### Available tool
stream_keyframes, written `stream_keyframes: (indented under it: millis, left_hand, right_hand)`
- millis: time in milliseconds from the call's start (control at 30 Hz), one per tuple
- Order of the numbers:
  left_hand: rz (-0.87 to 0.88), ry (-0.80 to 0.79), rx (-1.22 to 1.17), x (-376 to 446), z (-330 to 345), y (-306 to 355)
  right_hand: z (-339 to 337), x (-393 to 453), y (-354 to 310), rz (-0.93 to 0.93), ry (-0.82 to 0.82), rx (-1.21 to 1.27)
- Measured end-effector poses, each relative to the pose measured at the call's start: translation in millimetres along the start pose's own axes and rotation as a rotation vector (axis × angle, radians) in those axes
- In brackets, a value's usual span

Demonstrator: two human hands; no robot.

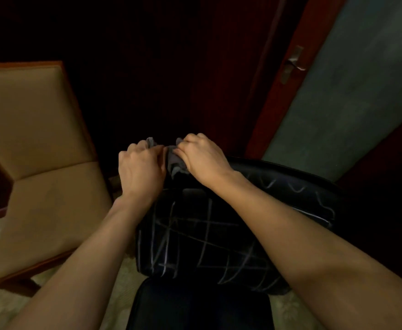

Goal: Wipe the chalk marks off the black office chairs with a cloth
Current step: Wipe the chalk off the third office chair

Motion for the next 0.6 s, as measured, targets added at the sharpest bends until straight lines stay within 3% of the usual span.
stream_keyframes:
  millis: [200,400,500,600]
  left_hand:
    - [0.278,-0.093,0.08,-2.7,60.8,152.6]
    - [0.471,-0.257,0.043,-33.9,113.4,295.8]
    - [0.52,-0.387,0.069,-49.1,133.2,331.7]
    - [0.551,-0.385,0.113,-47.4,132.2,330.9]
  right_hand:
    - [-25.7,-96.2,136.6,0.196,0.164,0.002]
    - [-52.4,-213.4,239.6,0.407,0.154,-0.045]
    - [-53.6,-253.7,261.1,0.55,0.215,-0.005]
    - [-52.6,-255.1,255.5,0.558,0.222,0.003]
Point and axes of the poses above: each hand's wrist, its own x-axis towards the middle knuckle, its own z-axis out of the palm, y = z × x, the point moved 8 cm from there along x, towards the middle knuckle, and after that the axes turned 9 degrees about -x, right-handed, at the moved point
